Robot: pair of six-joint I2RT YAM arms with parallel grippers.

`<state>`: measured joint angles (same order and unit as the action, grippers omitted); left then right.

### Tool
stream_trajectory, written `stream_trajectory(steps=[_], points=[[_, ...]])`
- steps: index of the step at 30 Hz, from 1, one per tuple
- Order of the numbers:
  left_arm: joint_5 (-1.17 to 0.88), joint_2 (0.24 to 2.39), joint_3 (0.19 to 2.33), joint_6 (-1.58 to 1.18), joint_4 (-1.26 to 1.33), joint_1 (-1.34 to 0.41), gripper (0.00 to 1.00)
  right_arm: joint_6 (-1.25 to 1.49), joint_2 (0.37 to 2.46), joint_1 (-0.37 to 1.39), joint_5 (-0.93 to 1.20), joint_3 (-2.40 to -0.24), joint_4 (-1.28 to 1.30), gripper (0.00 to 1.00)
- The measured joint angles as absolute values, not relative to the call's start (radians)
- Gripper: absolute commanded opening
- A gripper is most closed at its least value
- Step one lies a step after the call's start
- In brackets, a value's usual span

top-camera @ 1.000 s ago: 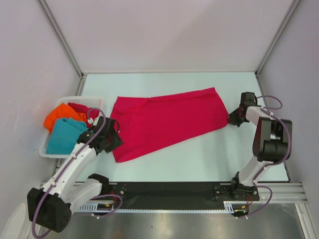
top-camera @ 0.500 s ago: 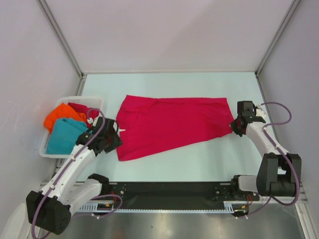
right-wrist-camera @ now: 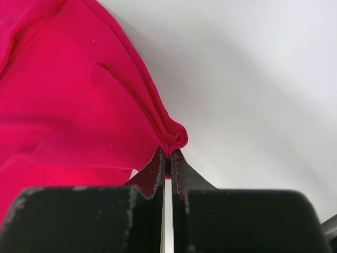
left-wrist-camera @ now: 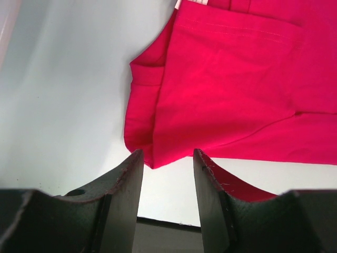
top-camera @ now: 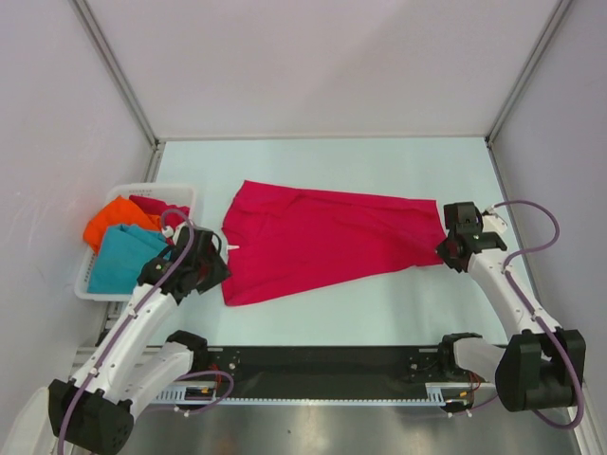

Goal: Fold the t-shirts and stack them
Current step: Fold the flattened tshirt in 1/3 of the way

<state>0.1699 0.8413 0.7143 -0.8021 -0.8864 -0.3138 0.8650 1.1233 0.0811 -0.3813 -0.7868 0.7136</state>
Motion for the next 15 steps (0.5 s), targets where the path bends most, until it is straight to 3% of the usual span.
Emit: stream_trajectory(steps=[15], points=[[0.08, 0.938, 0.668, -0.784, -0.792, -0.314, 0.47, 0.859, 1.16, 0.08, -0.385, -0.799, 0.729, 0.0]])
